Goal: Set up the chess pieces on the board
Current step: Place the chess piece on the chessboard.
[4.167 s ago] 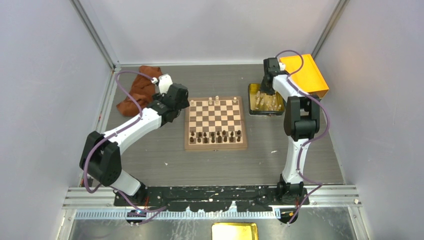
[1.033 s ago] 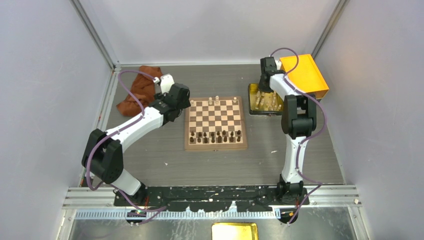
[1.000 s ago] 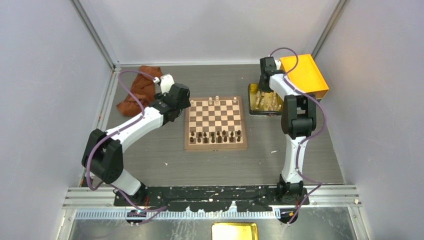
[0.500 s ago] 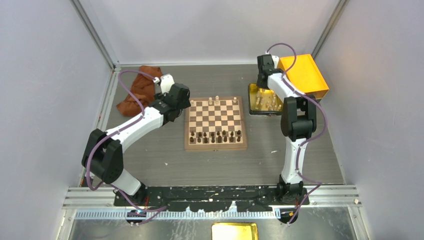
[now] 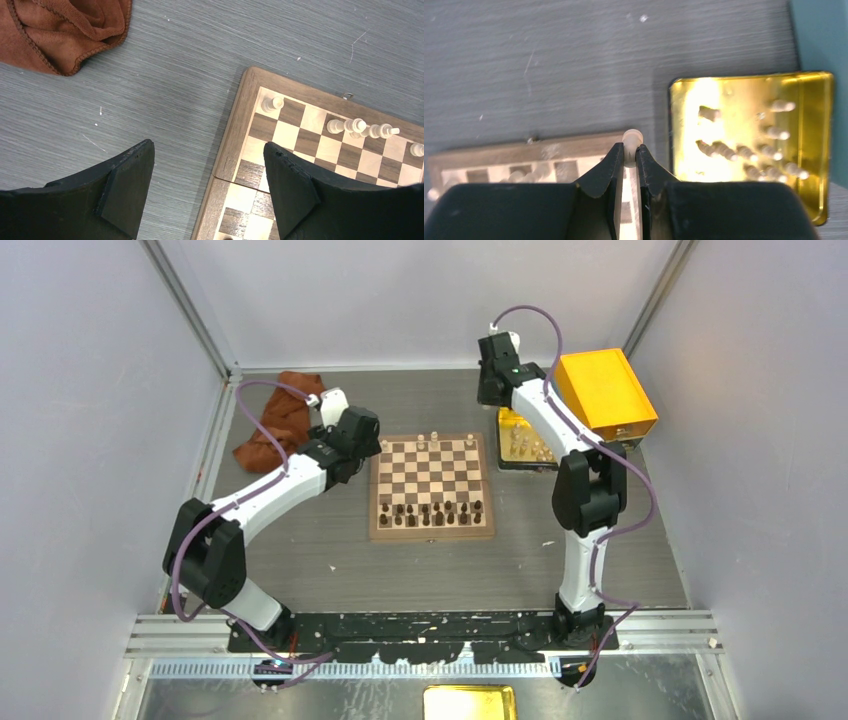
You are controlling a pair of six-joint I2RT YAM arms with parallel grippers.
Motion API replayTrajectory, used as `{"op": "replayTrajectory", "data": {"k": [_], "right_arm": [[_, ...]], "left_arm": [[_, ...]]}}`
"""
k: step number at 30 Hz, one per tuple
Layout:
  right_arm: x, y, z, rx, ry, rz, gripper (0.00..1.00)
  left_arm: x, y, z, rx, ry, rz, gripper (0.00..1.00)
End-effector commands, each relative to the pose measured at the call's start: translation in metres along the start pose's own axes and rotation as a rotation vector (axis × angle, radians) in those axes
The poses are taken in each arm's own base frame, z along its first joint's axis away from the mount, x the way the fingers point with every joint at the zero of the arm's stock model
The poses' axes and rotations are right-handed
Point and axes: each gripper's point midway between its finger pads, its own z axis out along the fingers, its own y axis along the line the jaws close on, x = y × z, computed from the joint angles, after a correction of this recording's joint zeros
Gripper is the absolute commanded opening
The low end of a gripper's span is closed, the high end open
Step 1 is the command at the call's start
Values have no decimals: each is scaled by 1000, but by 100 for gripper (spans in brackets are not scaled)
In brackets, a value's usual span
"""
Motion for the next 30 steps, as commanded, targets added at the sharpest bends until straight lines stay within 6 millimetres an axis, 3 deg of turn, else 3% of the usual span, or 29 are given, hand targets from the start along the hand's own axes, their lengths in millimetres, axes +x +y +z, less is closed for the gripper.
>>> {"op": "replayTrajectory", "data": {"k": [1, 11, 21, 30], "right_arm": [[-12, 29, -34, -115, 8, 27, 1], [18, 66, -43, -175, 106, -46, 1], [46, 82, -33, -185, 204, -76, 1], [60, 84, -22, -176, 251, -73, 1]], "left_arm": [[-22, -5, -13, 31, -61, -59, 81], [-24, -5, -17, 43, -67, -70, 81], [-26, -3, -21, 52, -74, -81, 81], [-26, -1, -21, 49, -76, -81, 81]]}}
